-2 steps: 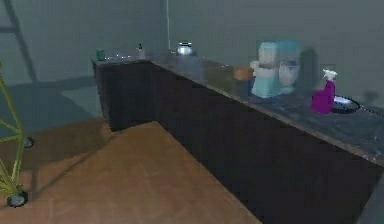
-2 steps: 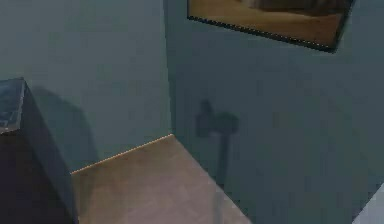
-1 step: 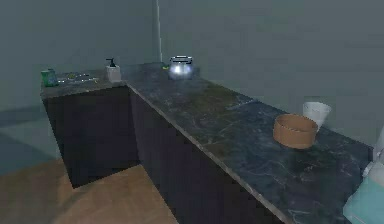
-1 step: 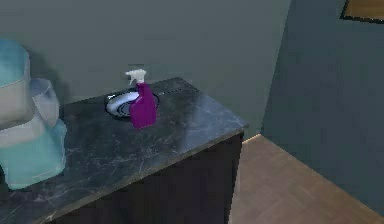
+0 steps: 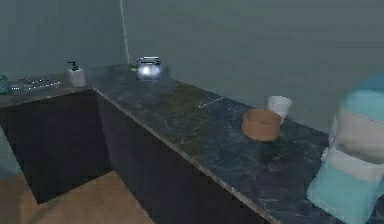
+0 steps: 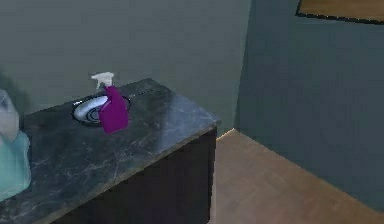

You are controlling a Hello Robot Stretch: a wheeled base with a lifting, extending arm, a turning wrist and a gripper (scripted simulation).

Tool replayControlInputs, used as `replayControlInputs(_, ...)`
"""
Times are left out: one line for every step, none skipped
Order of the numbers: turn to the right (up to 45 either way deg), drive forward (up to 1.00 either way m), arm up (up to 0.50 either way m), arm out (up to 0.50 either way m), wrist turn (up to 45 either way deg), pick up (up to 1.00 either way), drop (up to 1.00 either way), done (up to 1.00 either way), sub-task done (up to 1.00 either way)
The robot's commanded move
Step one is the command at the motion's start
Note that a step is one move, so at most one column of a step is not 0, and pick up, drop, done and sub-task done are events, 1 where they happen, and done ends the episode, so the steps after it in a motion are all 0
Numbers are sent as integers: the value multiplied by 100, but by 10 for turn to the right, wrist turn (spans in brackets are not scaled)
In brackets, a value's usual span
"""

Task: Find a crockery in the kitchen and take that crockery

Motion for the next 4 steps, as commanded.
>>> replayControlInputs(0,10,0,0,0,0,0,0,0)
replayControlInputs(-450,0,0,0,0,0,0,0,0)
replayControlInputs(-210,0,0,0,0,0,0,0,0)
replayControlInputs(0,0,50,0,0,0,0,0,0)
